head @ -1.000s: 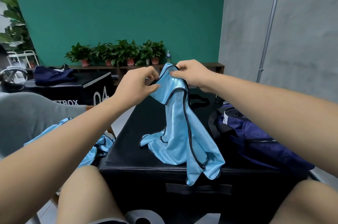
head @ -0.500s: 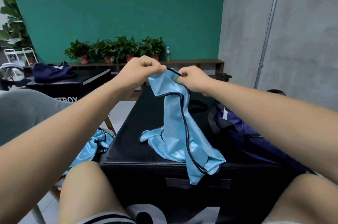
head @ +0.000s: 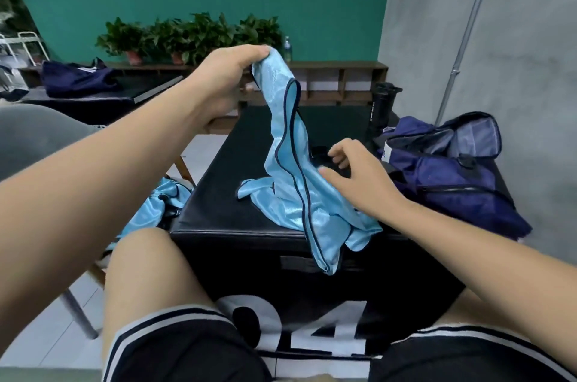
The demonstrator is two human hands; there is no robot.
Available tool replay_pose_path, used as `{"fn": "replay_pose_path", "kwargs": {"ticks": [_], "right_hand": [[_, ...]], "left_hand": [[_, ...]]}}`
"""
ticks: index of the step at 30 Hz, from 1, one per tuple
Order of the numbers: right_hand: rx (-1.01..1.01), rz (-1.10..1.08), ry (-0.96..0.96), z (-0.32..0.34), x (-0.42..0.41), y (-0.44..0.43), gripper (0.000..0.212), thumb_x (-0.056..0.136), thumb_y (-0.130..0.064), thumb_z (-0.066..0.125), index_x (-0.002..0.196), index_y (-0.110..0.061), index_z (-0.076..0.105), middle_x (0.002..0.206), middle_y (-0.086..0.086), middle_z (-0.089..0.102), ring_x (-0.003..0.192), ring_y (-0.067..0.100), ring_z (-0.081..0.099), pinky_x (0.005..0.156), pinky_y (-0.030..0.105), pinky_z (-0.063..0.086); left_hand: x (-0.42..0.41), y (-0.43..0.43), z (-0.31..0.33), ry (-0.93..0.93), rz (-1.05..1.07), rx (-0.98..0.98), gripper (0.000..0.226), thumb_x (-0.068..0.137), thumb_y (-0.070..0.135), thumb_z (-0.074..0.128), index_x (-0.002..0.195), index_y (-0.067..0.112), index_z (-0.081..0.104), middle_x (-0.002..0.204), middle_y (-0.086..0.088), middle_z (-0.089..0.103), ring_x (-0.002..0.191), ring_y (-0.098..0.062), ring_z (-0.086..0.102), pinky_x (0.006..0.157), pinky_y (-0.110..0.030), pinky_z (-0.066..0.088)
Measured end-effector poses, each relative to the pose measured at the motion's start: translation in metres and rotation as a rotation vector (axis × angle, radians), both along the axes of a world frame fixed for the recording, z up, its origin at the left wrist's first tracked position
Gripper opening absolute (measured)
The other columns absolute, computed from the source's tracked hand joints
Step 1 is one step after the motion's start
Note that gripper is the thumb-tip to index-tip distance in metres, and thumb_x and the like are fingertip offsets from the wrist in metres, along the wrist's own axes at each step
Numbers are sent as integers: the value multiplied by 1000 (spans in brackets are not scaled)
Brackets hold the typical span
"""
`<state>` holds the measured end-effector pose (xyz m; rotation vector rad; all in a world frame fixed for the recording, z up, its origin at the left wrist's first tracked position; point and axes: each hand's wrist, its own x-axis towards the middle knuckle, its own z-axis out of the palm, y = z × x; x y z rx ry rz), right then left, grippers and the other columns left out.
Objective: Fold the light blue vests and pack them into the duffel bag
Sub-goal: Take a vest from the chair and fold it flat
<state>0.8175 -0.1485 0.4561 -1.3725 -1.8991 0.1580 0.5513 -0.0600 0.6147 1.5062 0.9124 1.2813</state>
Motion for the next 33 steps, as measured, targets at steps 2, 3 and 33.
{"fn": "replay_pose_path", "kwargs": {"ticks": [2, 3, 33], "right_hand": [[39, 3, -37, -29, 6, -25, 23, 97, -39, 72, 108, -26, 56, 103, -10, 53, 96, 12, 56, 88, 33, 49], [50, 0, -67, -44, 8, -37, 21, 98, -40, 70, 106, -27, 55, 101, -11, 52, 95, 13, 55, 89, 36, 48], [22, -49, -290, -64, 33, -68, 15, 89, -36, 58, 83, -34, 45, 80, -14, 46, 84, 7, 41, 83, 34, 33]], "left_hand": [[0, 4, -5, -15, 7, -10, 20, 99, 27, 70, 112, 15, 79, 103, -3, 71, 94, -20, 62, 80, -34, 45], [1, 6, -7, -21, 8, -17, 21, 98, 27, 70, 114, 16, 79, 104, -3, 71, 97, -21, 61, 82, -35, 44], [-19, 18, -9, -63, 209, 122, 21, 97, 24, 72, 117, 28, 72, 123, -3, 68, 98, -18, 62, 73, -33, 51]]}}
